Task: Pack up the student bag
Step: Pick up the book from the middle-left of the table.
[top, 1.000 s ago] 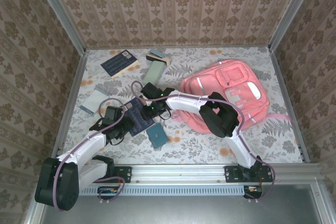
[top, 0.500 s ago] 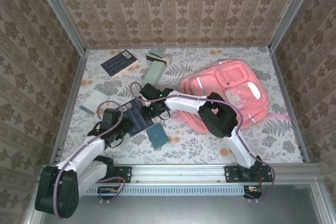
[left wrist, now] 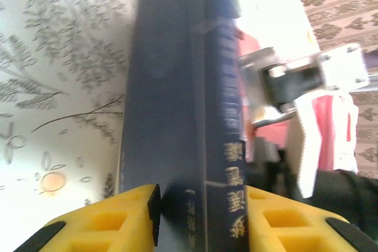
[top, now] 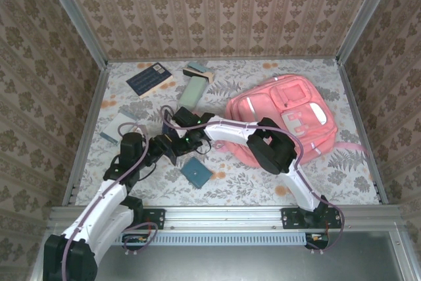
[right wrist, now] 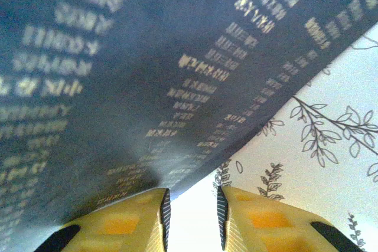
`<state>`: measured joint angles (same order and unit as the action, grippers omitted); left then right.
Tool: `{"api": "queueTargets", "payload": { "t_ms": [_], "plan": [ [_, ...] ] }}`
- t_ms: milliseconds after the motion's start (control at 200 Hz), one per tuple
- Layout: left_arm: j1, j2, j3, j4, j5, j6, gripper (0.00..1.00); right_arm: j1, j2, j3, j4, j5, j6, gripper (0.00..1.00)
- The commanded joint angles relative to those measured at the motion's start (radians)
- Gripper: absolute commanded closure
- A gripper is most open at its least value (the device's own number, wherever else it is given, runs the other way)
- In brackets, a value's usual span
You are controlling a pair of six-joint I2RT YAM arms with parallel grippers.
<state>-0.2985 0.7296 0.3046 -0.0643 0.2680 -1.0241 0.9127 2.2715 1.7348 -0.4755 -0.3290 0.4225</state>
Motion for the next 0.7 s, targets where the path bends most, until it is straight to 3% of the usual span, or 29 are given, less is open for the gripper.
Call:
{"api": "queueTargets", "payload": {
  "t_ms": [0, 60, 140, 440, 695],
  "plan": [
    [0.001, 0.013, 0.033, -0.080, 0.008, 0.004, 0.71, 0.017, 0.007, 0.020, -0.012, -0.043, 0.003, 0.68],
    [0.009, 0.015, 0.030, -0.124, -0.006, 0.004, 0.64, 0.015, -0.003, 0.015, -0.013, -0.032, 0.000, 0.68],
    [0.015, 0.008, 0.027, -0.161, -0.009, 0.018, 0.64, 0.016, -0.009, 0.012, -0.020, -0.023, -0.005, 0.67],
    [0.026, -0.028, 0.073, -0.247, -0.032, 0.073, 1.00, 0.010, -0.082, 0.003, -0.050, 0.035, -0.028, 0.64],
    [0.026, -0.052, 0.172, -0.297, -0.035, 0.101, 1.00, -0.072, -0.339, -0.134, -0.102, 0.266, -0.093, 0.57]
  ]
}}
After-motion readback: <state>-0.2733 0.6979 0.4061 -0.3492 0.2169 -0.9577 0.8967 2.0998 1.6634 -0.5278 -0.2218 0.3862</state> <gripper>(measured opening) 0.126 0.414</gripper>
